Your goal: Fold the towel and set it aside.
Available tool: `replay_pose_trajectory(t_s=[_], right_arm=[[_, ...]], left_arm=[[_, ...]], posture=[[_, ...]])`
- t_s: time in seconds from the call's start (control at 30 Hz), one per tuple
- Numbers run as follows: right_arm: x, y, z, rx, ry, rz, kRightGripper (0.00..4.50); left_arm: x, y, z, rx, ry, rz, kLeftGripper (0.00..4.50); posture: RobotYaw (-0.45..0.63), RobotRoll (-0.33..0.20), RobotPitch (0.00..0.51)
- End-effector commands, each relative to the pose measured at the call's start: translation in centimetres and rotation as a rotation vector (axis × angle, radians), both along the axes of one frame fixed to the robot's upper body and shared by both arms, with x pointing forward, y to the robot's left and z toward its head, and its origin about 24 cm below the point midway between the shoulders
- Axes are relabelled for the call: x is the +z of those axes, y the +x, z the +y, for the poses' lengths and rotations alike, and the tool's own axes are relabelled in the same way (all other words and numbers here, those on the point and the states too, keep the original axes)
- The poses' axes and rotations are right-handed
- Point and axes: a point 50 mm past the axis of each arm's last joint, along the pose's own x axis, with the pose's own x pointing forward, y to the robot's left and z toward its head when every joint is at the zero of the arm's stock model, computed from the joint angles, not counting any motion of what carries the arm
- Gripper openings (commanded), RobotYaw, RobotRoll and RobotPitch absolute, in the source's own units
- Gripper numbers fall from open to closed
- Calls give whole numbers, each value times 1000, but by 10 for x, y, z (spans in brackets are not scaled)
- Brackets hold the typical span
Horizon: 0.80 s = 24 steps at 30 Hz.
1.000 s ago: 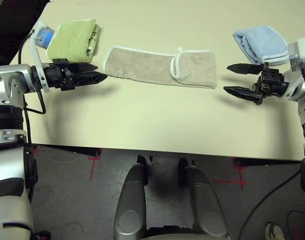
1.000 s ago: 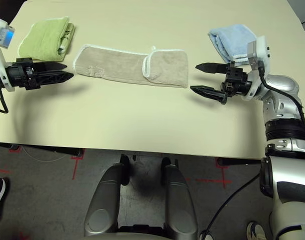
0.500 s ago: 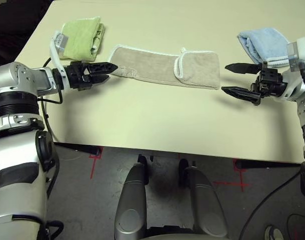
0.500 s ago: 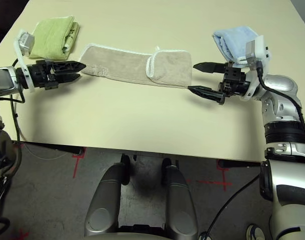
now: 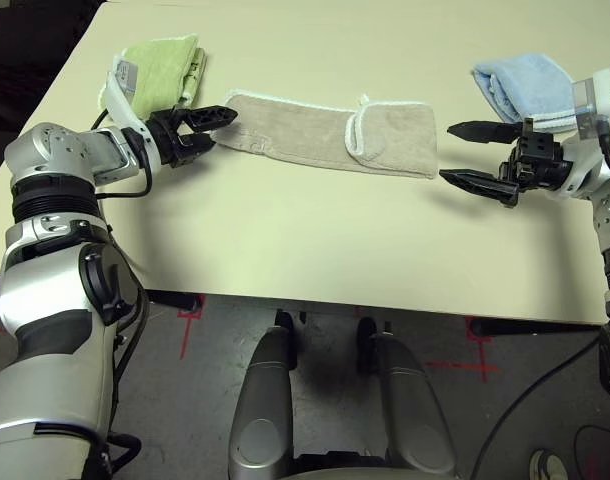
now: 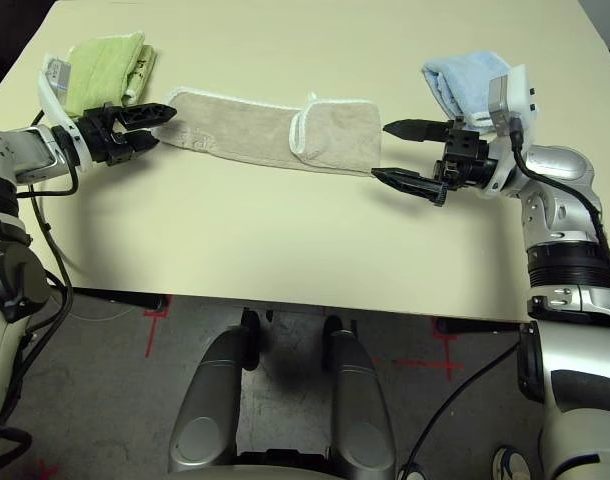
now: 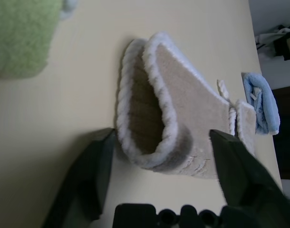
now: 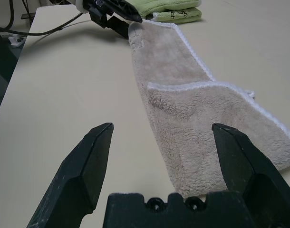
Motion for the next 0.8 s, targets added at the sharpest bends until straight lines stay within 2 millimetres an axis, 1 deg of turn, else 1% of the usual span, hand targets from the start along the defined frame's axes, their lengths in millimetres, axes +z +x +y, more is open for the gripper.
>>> replay_pose_trajectory(t_s=[0.03, 0.23, 0.47, 0.6, 0.8], right_arm=[[-1, -3, -2, 1, -13, 2, 4500], [0, -2, -3, -6, -17, -4, 4500], [-1, -2, -3, -13, -19, -8, 4500], [-1, -2, -3, -12, -18, -9, 4500], [-2, 1, -2, -17, -13, -12, 4500]], left_arm=[[-1, -1, 3, 10, 0, 30, 2395], [1, -1, 1, -7, -34, 51, 66], [3, -2, 2, 0, -34, 57, 24], [5, -8, 15, 19, 30, 65, 24], [11, -28, 37, 13, 92, 87, 24]], posture=[[57, 0, 304], [54, 0, 302], [57, 0, 302], [62, 0, 304], [83, 0, 304]])
